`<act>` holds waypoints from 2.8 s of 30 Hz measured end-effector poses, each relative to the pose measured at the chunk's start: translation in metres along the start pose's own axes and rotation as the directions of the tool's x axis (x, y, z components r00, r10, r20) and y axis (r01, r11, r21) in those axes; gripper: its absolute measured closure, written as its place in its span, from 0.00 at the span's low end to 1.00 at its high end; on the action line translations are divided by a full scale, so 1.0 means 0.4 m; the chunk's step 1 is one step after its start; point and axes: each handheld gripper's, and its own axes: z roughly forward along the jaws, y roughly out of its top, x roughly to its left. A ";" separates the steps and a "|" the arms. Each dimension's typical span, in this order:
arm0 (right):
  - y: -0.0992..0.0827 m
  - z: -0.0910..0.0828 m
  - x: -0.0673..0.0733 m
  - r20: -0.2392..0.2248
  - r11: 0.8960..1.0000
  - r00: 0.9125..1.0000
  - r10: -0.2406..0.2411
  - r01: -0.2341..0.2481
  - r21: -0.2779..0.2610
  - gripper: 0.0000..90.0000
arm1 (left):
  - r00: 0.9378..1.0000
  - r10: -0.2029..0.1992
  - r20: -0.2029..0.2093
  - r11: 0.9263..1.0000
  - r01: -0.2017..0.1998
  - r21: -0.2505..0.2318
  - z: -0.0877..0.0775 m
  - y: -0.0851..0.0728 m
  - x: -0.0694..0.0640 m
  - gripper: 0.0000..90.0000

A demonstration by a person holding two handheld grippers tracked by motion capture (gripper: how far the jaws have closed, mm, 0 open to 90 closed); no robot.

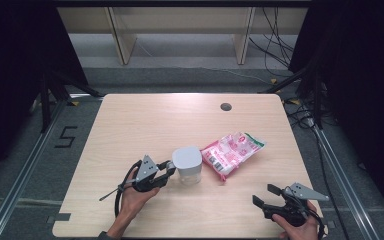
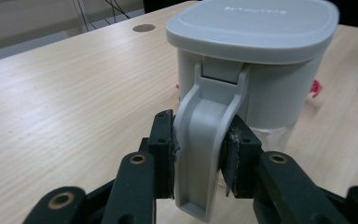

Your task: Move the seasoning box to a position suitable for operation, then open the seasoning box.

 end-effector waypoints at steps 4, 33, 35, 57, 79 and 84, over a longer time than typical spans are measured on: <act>0.001 -0.006 -0.002 -0.007 1.000 1.000 0.000 0.001 0.015 0.26 | 1.000 0.009 0.022 1.000 -0.009 0.008 0.002 -0.003 0.017 0.75; 0.000 -0.008 0.003 -0.008 0.999 1.000 0.030 -0.030 0.020 0.27 | 0.998 -0.025 0.055 1.000 0.025 -0.006 0.032 -0.002 0.054 0.75; -0.001 -0.011 0.004 -0.016 0.999 0.999 0.029 -0.029 0.025 0.27 | 0.998 -0.035 0.056 0.999 0.035 -0.001 0.029 -0.004 0.057 0.71; 0.003 -0.006 0.007 -0.012 0.999 0.999 -0.033 0.034 0.017 0.27 | 0.995 -0.076 0.062 0.996 0.073 0.047 -0.104 0.040 0.015 0.51; 0.001 -0.002 0.005 -0.023 1.000 1.000 -0.020 0.020 0.010 0.27 | 0.998 -0.042 0.045 0.996 0.046 -0.075 -0.097 0.142 0.036 0.99; 0.001 0.000 0.008 -0.006 0.999 1.000 -0.025 0.025 0.030 0.27 | 0.998 -0.037 0.060 0.997 0.041 -0.069 -0.075 0.150 0.045 0.99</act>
